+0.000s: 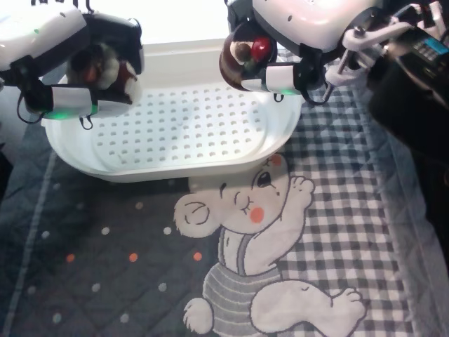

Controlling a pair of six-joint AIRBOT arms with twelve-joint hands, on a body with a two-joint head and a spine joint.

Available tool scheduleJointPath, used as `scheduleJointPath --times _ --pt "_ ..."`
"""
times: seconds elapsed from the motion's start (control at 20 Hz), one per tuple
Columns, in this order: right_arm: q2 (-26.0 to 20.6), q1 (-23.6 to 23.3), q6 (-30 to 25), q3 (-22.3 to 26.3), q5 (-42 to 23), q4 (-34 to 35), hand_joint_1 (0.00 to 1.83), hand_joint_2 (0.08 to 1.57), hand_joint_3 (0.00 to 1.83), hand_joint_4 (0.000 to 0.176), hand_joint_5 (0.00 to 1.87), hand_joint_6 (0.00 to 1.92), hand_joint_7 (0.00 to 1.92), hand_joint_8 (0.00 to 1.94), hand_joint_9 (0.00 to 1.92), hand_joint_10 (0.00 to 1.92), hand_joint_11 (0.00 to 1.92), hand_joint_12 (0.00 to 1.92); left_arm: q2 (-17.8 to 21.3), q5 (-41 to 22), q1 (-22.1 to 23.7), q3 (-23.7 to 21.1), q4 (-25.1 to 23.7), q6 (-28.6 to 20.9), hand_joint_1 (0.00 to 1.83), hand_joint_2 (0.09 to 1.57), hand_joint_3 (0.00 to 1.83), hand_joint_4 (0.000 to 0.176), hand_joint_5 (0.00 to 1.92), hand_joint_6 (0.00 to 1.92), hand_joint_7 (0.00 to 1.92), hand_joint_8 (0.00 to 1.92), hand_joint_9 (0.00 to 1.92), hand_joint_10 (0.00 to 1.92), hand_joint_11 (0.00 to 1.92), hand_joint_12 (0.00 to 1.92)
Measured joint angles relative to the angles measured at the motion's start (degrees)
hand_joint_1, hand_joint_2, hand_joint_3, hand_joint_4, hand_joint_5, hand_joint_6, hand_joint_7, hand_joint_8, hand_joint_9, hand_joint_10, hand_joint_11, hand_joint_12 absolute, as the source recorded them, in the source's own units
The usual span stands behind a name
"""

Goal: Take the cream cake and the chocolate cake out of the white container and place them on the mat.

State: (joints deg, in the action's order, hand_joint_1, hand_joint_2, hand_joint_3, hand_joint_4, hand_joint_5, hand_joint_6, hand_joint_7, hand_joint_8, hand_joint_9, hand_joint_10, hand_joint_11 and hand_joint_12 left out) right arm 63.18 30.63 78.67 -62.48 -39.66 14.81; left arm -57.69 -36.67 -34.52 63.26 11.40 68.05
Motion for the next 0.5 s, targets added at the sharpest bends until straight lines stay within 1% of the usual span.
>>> scheduleJointPath --times 0.05,0.1,0.15,0.2,0.25,0.3,0.35,0.4,0.45,0.5 --pt "-0.9 0.0 0.0 1.7 -1.0 -1.5 1.24 1.1 0.0 0.003 1.02 0.96 1.0 1.0 0.7 1.24 0.27 1.84 1.3 -1.5 0.0 -1.8 -1.6 -0.2 1.35 1.2 0.0 0.0 0.7 1.24 0.81 1.29 0.8 1.42 0.66 1.44" --pt "-1.6 0.0 -0.1 2.9 -1.7 -2.5 1.24 1.11 0.0 0.0 1.07 0.8 0.94 1.17 0.76 1.46 0.54 1.9 2.3 -2.9 -0.3 -3.0 -2.4 -0.1 1.35 1.2 0.0 0.0 0.72 1.24 0.81 1.29 0.8 1.4 0.66 1.42" --pt "-2.6 0.0 -0.1 4.4 -2.7 -3.2 1.26 1.1 0.0 0.0 1.03 0.78 1.01 1.15 0.78 1.53 0.54 1.92 3.5 -4.7 -0.9 -4.4 -2.9 -0.2 1.35 1.19 0.0 0.0 0.74 1.23 0.81 1.27 0.81 1.38 0.67 1.38" --pt "-4.2 0.0 -0.2 6.3 -4.0 -4.3 1.27 1.1 0.0 0.0 1.04 0.74 1.0 1.21 0.81 1.59 0.65 1.92 5.4 -6.2 -1.9 -6.3 -3.6 -0.1 1.35 1.19 0.0 0.0 0.74 1.22 0.81 1.27 0.82 1.36 0.69 1.34" --pt "-5.4 0.1 -0.2 7.8 -5.5 -5.2 1.27 1.11 0.0 0.0 1.04 0.72 0.98 1.25 0.83 1.61 0.73 1.92 7.2 -7.8 -3.2 -8.0 -3.8 -0.1 1.35 1.19 0.0 0.0 0.74 1.22 0.81 1.27 0.82 1.36 0.69 1.33" --pt "-6.7 0.7 -0.2 9.1 -7.3 -5.9 1.25 1.11 0.0 0.0 1.01 0.8 0.99 1.18 0.75 1.48 0.58 1.88 8.7 -9.6 -4.6 -9.6 -3.9 -0.1 1.35 1.19 0.0 0.0 0.75 1.22 0.83 1.24 0.83 1.34 0.68 1.32" --pt "-7.6 1.6 -0.2 10.3 -8.9 -6.2 1.26 1.12 0.0 0.0 1.03 0.75 0.96 1.26 0.72 1.46 0.59 1.88 9.9 -10.7 -5.9 -10.9 -4.3 -0.1 1.35 1.18 0.0 0.0 0.78 1.2 0.84 1.21 0.84 1.32 0.68 1.31" --pt "-8.9 4.4 -0.2 11.8 -11.6 -6.8 1.26 1.13 0.0 0.0 1.01 0.72 0.92 1.36 0.72 1.6 0.67 1.92 10.9 -12.0 -7.1 -12.5 -4.7 -0.2 1.35 1.17 0.0 0.0 0.8 1.17 0.84 1.18 0.86 1.3 0.71 1.27" --pt "-10.0 6.8 -0.2 13.3 -13.0 -6.7 1.26 1.13 0.0 0.0 1.01 0.72 0.92 1.36 0.72 1.6 0.67 1.92 11.4 -12.7 -7.5 -13.4 -5.5 -0.2 1.35 1.17 0.0 0.0 0.8 1.17 0.84 1.18 0.86 1.3 0.71 1.27" --pt "-11.1 8.6 -0.3 14.7 -13.4 -6.6 1.25 1.15 0.0 0.0 0.97 0.75 0.89 1.42 0.64 1.68 0.57 1.92 11.8 -12.9 -7.9 -14.2 -6.0 -0.2 1.2 1.2 0.0 0.0 0.78 1.22 0.85 1.25 0.84 0.98 0.71 1.27"
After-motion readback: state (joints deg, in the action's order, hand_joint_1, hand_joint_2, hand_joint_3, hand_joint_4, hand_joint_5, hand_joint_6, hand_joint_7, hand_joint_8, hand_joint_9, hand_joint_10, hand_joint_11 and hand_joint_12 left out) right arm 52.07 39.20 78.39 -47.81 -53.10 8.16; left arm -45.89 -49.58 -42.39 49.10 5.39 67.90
